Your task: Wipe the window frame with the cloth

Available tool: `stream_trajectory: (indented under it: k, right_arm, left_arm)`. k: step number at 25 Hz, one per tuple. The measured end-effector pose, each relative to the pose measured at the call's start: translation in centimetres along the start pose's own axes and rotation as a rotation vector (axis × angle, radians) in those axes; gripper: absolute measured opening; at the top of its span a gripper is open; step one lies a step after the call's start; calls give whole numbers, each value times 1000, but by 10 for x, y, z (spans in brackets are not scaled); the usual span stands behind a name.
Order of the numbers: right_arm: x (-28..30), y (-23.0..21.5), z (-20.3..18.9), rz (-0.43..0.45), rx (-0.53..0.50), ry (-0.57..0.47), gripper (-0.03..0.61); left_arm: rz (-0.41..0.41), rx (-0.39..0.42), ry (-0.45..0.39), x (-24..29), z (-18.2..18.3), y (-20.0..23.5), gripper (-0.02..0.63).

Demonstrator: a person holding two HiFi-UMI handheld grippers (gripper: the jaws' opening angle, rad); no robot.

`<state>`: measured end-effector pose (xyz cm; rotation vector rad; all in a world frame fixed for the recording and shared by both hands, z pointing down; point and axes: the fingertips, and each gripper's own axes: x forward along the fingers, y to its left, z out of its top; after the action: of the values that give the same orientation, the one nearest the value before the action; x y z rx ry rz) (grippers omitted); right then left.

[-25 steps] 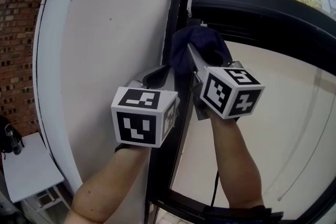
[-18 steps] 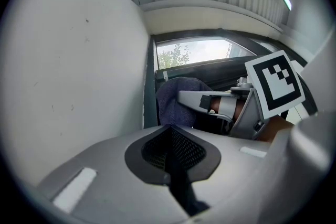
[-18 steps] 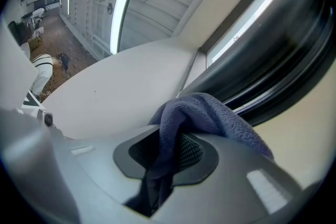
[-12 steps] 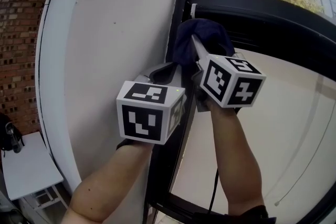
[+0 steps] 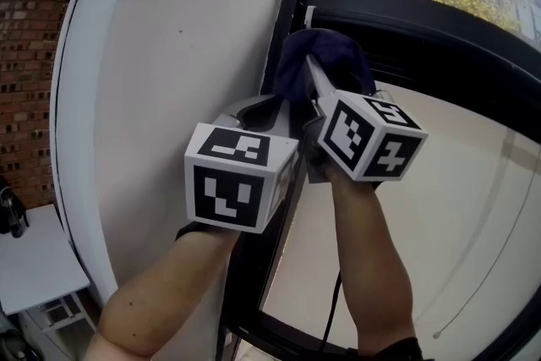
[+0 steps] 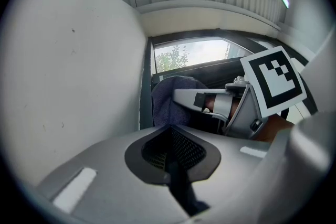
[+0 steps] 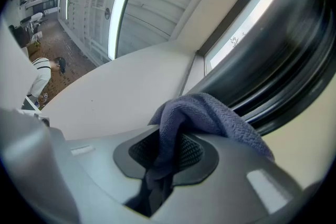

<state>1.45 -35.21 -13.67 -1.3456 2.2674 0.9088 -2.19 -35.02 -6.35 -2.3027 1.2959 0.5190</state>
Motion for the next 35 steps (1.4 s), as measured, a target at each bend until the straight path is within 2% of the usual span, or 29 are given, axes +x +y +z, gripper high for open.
stream_trajectory:
  k: [9,15,28,35]
  right_arm:
    - [-10,13,29,-4,-57,-47,67]
    - [0,11,48,-29,-96,-68,67]
    - [16,-6,44,-103,-159,-43,67]
    - [1,-14,51,-107,-175,-62,67]
  left_arm:
    - [-5,-24,-15,-14,13,7,-6]
    - [11,-9,-33,-14,27,16,-6]
    - [19,13,-62,-1,30,11,-6]
    - [23,-25,-83,-1,32,7,-6]
